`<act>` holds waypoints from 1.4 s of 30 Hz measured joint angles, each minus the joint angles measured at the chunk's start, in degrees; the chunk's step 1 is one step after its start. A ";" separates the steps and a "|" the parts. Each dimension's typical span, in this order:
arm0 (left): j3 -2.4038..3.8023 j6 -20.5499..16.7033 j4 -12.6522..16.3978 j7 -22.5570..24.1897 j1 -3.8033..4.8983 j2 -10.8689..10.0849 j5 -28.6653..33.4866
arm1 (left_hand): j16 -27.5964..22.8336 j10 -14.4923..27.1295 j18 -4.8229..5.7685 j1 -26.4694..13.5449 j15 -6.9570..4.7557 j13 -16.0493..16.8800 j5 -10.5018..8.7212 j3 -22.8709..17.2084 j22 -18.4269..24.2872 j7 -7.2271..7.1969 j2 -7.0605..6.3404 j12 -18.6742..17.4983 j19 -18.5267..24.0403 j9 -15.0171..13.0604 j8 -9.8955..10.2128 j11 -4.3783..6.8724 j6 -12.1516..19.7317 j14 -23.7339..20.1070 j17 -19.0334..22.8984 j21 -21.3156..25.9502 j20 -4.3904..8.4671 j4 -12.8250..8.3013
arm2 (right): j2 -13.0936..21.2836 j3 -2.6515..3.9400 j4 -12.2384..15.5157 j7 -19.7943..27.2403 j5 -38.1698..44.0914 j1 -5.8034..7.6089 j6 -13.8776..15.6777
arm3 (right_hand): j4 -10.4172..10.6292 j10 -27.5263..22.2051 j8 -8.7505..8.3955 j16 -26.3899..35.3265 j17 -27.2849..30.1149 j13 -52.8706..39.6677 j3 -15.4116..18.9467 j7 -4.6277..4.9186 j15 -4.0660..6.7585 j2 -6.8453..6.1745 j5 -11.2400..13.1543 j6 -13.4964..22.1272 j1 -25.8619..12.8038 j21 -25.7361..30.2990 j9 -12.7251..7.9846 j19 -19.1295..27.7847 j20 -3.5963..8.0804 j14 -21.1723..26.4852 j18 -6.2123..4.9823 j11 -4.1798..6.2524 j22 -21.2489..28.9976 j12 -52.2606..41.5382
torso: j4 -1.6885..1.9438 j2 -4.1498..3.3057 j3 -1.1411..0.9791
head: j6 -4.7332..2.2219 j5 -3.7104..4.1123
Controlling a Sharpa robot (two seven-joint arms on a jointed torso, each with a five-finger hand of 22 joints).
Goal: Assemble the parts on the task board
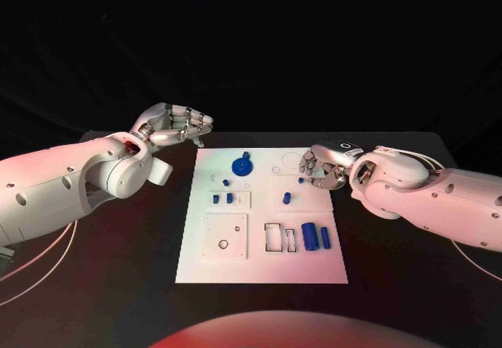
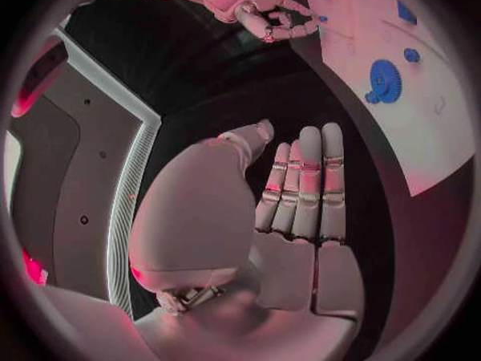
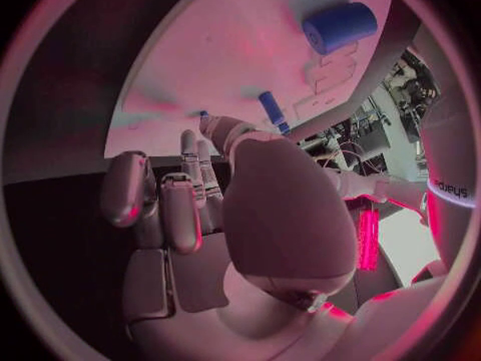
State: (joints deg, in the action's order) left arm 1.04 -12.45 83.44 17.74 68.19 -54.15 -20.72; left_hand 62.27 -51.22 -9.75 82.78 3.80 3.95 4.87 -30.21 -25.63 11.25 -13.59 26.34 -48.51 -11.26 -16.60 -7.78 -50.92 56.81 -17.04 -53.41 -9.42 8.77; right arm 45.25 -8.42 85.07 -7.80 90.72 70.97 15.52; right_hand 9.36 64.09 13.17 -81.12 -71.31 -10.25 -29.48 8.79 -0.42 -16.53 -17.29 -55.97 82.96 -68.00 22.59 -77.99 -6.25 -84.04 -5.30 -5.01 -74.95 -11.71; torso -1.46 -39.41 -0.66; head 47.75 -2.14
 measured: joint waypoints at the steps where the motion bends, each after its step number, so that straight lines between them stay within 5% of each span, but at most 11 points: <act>1: 0.00 -0.10 0.09 0.17 0.00 -0.02 0.27 | 0.00 0.00 0.00 0.00 0.00 0.00 0.00 0.00 0.00 0.00 0.00 0.00 0.00 0.00 0.00 0.00 0.00 0.00 0.00 0.00 0.00 0.00 | -0.14 0.00 -0.04 -0.15 0.24 -0.05 -0.06 | -0.04 0.00 0.00 0.00 0.00 0.11 -0.04 -0.01 0.00 -0.03 0.00 -0.16 -0.04 0.00 0.00 0.00 0.00 0.00 0.00 0.00 0.00 0.09 | -0.01 0.00 0.00 | 0.04 0.03; 26: 0.00 -0.81 0.57 1.44 0.00 -0.29 2.69 | -0.22 0.00 0.00 -0.23 0.00 0.01 0.00 0.00 0.20 0.00 -0.22 0.00 -0.01 0.05 0.00 0.00 0.00 0.00 0.10 0.25 0.00 0.00 | -2.87 0.04 -1.78 -2.24 3.11 -1.47 -0.66 | -0.49 2.06 0.00 -0.22 -0.16 0.87 -1.63 -0.21 0.00 1.25 0.00 -1.57 -1.33 -0.23 0.04 -0.41 0.01 0.00 0.00 0.39 0.02 0.52 | 0.00 -0.01 -0.14 | 0.43 -0.30; 42: 0.00 -0.80 0.76 1.34 0.00 -0.31 2.80 | -0.45 0.23 0.00 -0.22 0.00 -0.04 0.00 -0.15 0.29 0.21 -0.22 -0.21 -0.01 0.05 0.00 -0.22 0.22 0.00 0.18 0.47 0.00 -0.15 | -4.04 0.19 -1.79 -5.27 6.41 -1.71 -1.40 | -2.01 3.38 1.45 -0.22 0.20 1.05 -4.07 -0.90 0.36 2.14 0.02 -3.70 -2.22 -0.57 0.63 -0.61 0.22 0.08 0.00 0.51 0.03 1.06 | 0.01 0.03 -0.14 | 0.83 -0.09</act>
State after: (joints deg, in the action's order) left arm 1.05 -13.25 84.20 19.09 68.19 -54.46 -17.92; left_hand 61.83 -51.00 -9.75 82.55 3.80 3.91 4.86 -30.36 -25.34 11.47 -13.82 26.13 -48.52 -11.21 -16.60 -8.00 -50.70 56.81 -16.86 -52.94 -9.43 8.62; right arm 41.21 -8.23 83.29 -13.07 97.12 69.26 14.12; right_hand 7.35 67.47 14.62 -81.33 -71.11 -9.20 -33.55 7.89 -0.05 -14.40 -17.27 -59.67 80.74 -68.57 23.22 -78.60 -6.04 -83.96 -5.30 -4.50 -74.92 -10.64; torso -1.45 -39.38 -0.80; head 48.58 -2.24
